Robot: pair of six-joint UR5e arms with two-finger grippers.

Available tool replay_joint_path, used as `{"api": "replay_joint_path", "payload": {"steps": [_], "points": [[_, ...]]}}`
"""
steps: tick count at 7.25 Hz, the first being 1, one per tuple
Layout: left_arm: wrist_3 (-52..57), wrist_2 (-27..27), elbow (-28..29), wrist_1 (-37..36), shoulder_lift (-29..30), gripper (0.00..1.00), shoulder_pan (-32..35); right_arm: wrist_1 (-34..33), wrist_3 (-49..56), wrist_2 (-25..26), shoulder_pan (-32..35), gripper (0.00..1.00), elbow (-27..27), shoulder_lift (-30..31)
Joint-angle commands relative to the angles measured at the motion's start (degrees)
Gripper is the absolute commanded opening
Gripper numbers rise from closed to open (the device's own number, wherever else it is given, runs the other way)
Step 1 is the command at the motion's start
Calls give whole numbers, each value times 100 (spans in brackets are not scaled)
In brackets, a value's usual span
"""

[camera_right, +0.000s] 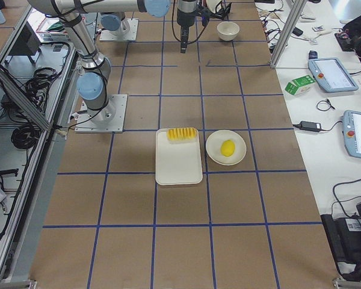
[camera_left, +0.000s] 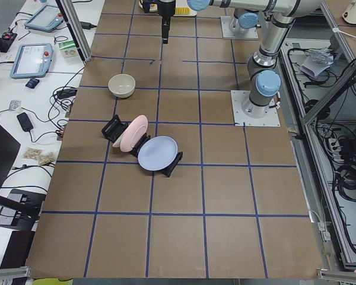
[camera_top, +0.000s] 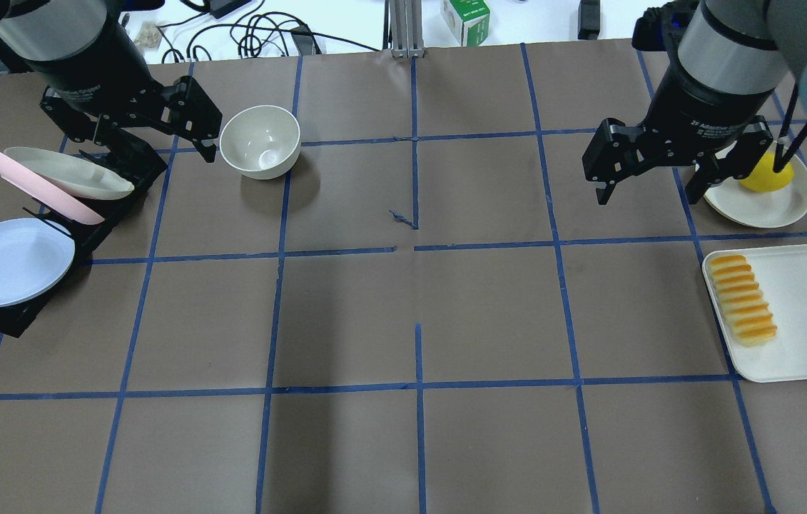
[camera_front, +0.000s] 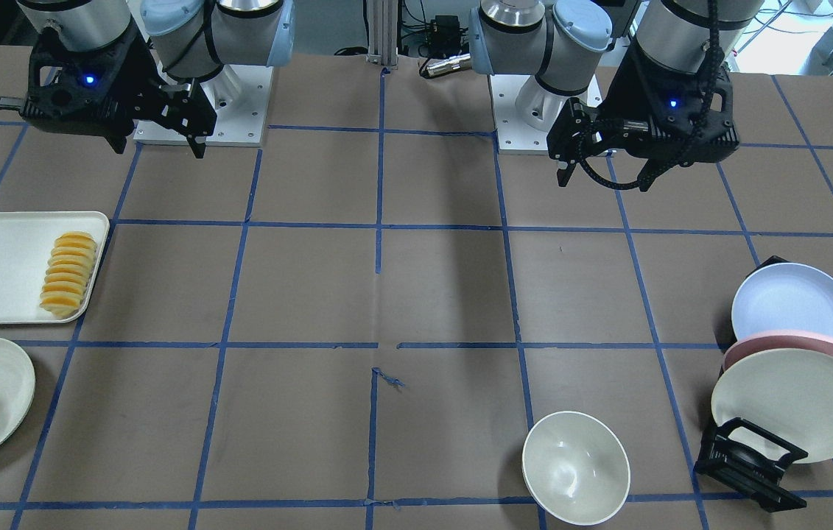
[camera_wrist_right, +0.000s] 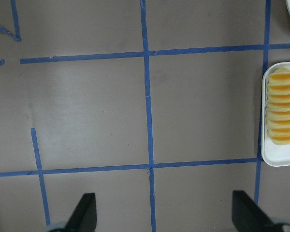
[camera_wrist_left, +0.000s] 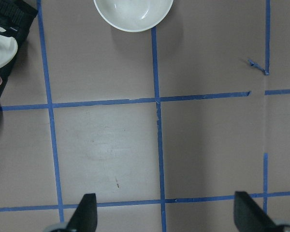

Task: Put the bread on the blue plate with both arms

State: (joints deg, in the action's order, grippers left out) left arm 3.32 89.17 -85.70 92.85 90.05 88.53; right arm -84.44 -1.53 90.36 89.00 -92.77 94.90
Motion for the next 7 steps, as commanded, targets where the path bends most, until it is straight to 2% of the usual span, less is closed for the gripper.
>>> {"api": "replay_joint_path", "payload": {"steps": [1,4,5,7], "points": [[-77,-23,-77,-30,-5,100,41,-2,4,-27,4,100,-4,11],[-112,83,-122,23,-189,100,-54,33,3,-1,-49,100,66,151],[-121,57,-131,23,-233,100,-464,24,3,-45,-75,100,14,283],[54,91,-131,127,-321,100,-1361,-46,-14,42,-293,100,-48,162]]}}
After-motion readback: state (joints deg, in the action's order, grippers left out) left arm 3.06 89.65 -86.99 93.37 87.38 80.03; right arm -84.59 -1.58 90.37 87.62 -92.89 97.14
